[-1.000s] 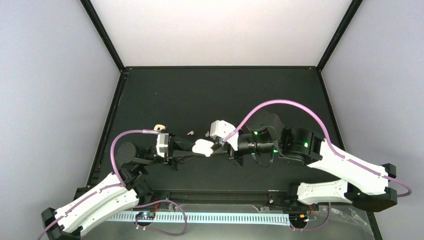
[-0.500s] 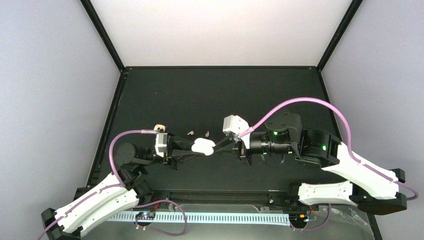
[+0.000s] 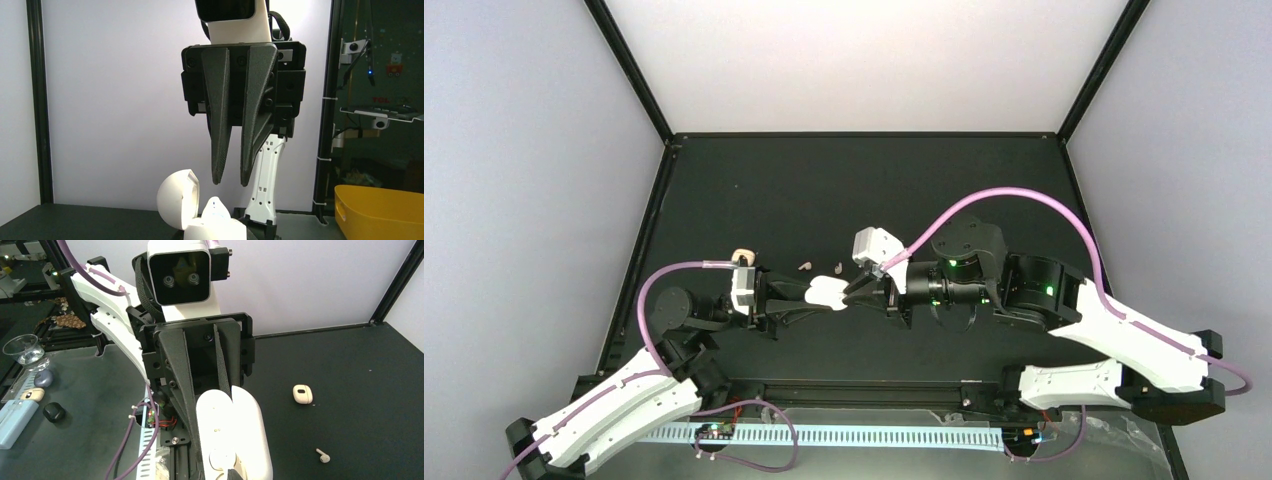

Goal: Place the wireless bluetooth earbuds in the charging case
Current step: Place the earbud in the charging case.

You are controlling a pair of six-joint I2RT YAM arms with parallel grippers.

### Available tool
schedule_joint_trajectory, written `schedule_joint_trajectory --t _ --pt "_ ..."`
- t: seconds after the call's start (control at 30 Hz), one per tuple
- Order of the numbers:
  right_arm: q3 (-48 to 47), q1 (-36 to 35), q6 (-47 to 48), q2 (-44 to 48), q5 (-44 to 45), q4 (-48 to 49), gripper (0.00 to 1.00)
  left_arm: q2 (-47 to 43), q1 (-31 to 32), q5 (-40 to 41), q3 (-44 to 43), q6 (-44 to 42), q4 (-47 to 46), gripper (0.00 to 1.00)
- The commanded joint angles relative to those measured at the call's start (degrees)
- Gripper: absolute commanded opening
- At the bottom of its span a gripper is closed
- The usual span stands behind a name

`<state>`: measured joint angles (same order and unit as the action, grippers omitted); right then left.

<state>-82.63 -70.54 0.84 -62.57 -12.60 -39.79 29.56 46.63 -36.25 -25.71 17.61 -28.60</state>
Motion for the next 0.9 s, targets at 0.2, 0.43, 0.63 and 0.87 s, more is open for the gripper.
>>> schedule_joint_trajectory --t 0.2,0.43,0.63,0.87 --pt "-0.6 -0.4 -0.3 -1.7 1.3 -0.5 0.08 -1.7 0.1 0.5 -1.0 -0.4 -2.1 0.02" --pt "-0.8 -0.3 -0.7 -2.5 2.0 -0.1 0.06 -1.7 0.1 0.6 -1.1 -0.6 -2.0 0.02" --pt "-1.1 -0.4 -1.2 -3.2 1.9 -0.2 0.07 -1.7 0.1 1.4 -1.0 -0.9 -1.4 0.02" --pt "-1.3 -0.4 -1.0 -3.4 2.1 -0.8 0.06 -1.5 0.1 1.7 -1.1 -1.1 -1.5 0.02"
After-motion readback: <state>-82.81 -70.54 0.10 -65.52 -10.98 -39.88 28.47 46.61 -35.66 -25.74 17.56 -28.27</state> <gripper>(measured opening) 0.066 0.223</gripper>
